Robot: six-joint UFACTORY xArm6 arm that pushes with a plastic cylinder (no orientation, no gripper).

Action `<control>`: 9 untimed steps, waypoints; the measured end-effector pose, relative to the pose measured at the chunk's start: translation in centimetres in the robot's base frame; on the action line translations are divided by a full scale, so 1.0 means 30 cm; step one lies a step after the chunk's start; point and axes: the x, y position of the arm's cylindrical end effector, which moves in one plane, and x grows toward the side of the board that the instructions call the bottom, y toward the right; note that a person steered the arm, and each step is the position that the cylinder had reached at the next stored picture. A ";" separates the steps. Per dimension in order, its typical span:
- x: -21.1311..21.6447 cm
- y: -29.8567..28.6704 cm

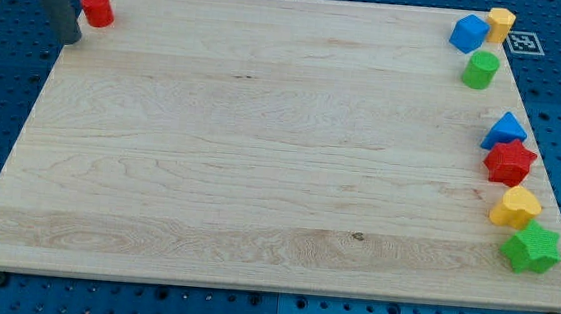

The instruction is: Push the red circle to the top left

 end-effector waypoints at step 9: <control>-0.096 0.069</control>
